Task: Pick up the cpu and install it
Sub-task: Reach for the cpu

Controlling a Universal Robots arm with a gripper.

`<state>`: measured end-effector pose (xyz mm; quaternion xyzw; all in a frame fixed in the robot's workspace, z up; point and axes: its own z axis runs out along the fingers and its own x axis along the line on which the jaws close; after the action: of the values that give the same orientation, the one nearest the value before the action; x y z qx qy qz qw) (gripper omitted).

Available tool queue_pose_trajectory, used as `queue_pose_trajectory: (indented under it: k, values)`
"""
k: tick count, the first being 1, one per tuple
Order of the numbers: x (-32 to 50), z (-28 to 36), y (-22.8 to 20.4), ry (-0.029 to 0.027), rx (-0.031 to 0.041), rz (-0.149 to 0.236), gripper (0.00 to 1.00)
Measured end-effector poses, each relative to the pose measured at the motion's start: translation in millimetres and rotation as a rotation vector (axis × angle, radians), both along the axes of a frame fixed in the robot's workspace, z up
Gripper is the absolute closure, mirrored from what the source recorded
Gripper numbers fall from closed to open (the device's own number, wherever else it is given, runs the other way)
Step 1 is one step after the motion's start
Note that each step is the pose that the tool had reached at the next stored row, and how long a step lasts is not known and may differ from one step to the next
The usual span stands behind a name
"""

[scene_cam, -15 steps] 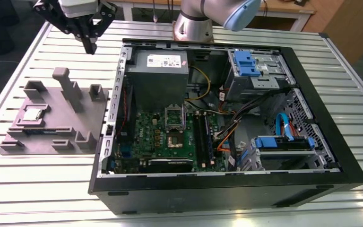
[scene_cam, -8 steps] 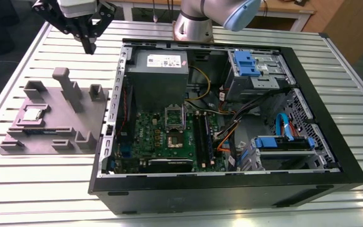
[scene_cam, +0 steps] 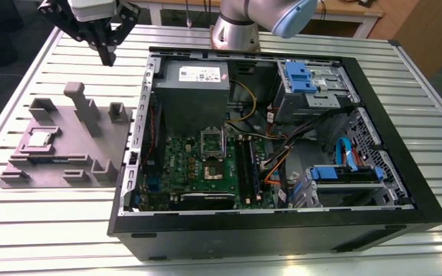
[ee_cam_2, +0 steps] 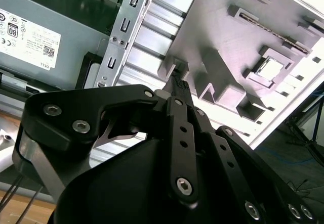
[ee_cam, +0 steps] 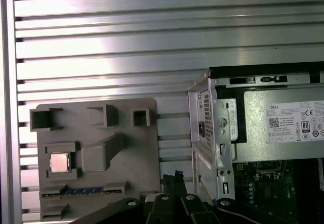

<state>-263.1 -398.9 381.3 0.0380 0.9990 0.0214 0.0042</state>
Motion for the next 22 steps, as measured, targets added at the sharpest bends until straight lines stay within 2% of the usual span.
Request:
queue_pose_trajectory:
  k: [22]
  values:
    - [-4.9, -0.5, 0.0, 0.0018, 0.0, 0.0, 0.9]
